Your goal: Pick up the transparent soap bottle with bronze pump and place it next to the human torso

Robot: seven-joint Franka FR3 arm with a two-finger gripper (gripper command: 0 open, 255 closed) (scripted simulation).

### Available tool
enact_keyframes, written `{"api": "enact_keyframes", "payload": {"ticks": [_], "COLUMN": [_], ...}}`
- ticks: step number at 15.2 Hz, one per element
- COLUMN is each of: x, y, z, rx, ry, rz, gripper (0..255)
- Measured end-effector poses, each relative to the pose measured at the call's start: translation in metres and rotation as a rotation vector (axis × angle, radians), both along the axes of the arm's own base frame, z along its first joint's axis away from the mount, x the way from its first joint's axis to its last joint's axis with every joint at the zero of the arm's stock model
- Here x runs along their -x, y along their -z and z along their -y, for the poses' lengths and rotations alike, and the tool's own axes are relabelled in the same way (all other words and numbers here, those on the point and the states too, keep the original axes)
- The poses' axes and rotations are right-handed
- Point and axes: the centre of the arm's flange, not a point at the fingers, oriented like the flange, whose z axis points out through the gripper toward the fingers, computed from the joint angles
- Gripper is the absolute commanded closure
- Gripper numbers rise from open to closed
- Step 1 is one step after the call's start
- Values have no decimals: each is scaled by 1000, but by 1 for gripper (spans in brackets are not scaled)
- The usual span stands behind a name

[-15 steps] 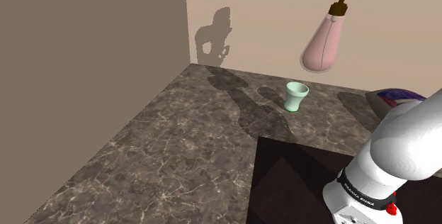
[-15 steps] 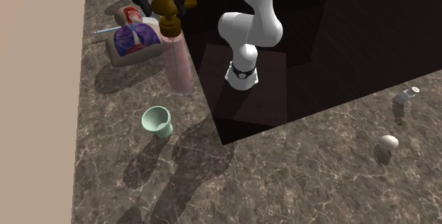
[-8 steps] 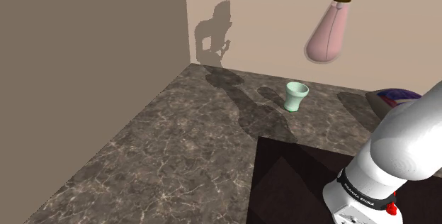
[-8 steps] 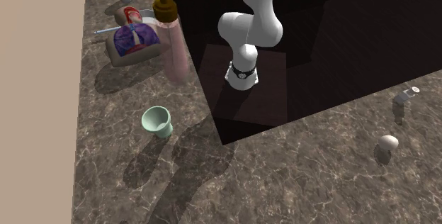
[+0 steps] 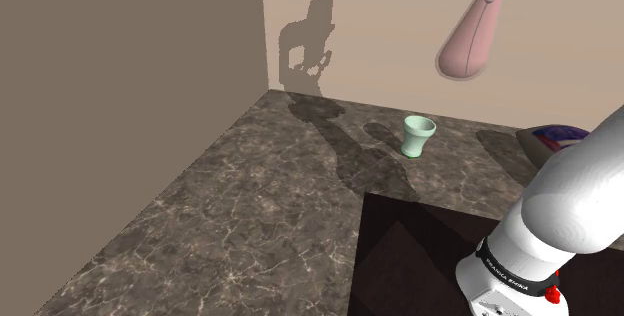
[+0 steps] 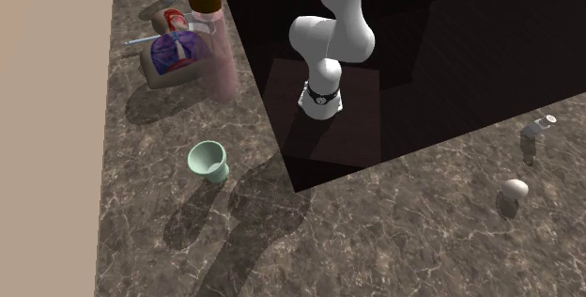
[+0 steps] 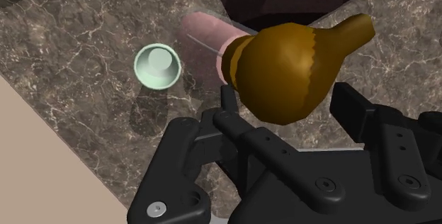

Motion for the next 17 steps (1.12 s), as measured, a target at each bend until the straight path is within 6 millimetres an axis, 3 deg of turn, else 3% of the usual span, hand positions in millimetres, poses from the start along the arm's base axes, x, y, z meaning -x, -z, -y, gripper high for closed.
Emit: {"api": "enact_keyframes", "payload": {"ticks": [17], "x": [100], "y": [64], "z": [193], "rx": [-1], "ry": [1], "rz": [0], "gripper": [255]}}
